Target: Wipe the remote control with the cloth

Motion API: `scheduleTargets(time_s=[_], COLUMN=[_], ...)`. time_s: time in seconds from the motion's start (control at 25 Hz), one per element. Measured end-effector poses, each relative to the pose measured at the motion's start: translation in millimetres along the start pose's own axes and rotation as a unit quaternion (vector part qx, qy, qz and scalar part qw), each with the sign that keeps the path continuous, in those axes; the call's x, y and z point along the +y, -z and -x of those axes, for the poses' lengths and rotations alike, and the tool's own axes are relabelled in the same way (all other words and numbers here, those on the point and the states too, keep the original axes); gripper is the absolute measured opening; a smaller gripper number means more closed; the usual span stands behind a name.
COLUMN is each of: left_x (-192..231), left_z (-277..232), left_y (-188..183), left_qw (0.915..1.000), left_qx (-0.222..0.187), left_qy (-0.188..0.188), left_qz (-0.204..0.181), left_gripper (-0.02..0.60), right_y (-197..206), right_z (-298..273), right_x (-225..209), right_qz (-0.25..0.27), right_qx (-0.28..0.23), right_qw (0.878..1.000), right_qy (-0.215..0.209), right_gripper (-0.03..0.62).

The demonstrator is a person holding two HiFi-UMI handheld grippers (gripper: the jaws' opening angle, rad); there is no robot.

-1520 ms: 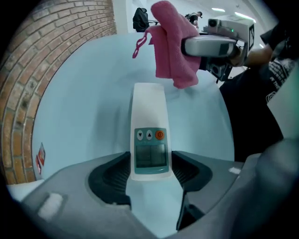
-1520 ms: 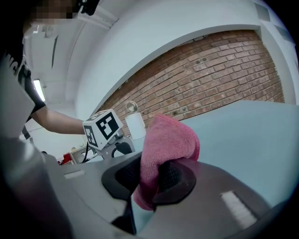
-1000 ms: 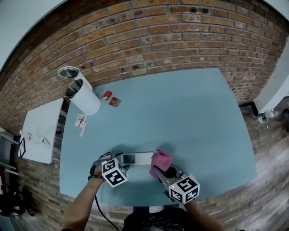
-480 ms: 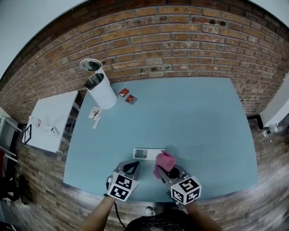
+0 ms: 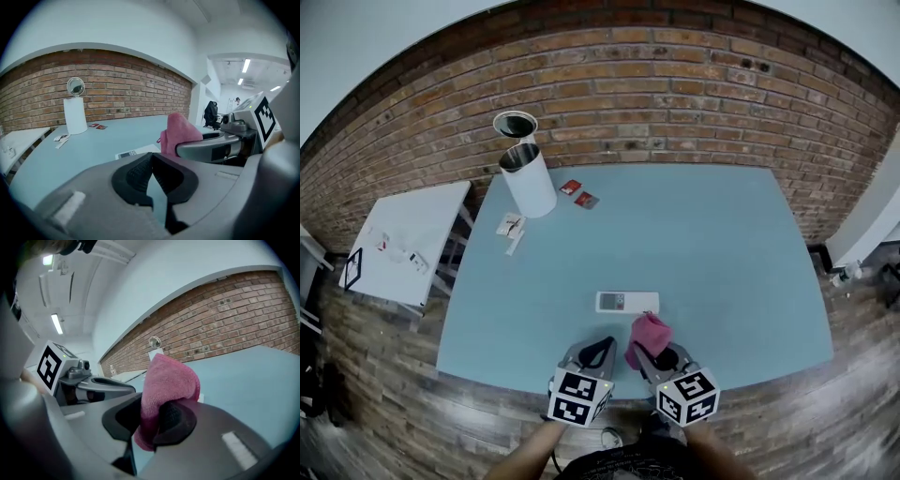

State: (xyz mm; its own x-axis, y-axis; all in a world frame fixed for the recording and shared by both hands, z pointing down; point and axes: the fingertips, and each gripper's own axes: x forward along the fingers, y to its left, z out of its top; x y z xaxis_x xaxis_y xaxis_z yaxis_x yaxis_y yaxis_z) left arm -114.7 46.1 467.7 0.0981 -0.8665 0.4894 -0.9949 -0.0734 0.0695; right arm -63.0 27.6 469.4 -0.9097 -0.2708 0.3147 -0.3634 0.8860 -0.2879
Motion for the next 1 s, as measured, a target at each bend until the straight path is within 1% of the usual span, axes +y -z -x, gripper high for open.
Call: scheduleTargets(time_s=[0.08, 0.32, 0.68, 1.0], left_x=[-5.6, -24.2, -33.5, -38.5], left_z=[6.5, 18.3, 40.6, 59.2], left_y=[2.4, 10.9, 20.2, 32.1], left_qw=[1.0000, 0.9997, 0.9996, 0.9991], left_qx=[-0.004, -0.016, -0.023, -0.029], left_qy=[0.005, 0.018, 0.018, 0.029], left_qz=[0.002, 0.001, -0.006, -0.011], left_gripper=[-0.002, -0.002, -0.003, -0.005], right_y=[5.3, 14.0, 21.1, 30.8], right_z=[5.1, 23.3, 39.4, 44.3], right_x=[7.3, 23.8, 42.3, 60.3], right_qz=[0.006, 0.008, 0.017, 0.023], right_qx=[0.007, 0.001, 0.004, 0.010], right_qw=[1.000, 0.999, 0.998, 0.998], right_qy=[0.014, 0.038, 0.056, 0.064], right_gripper=[0.063, 0.064, 0.064, 0.064])
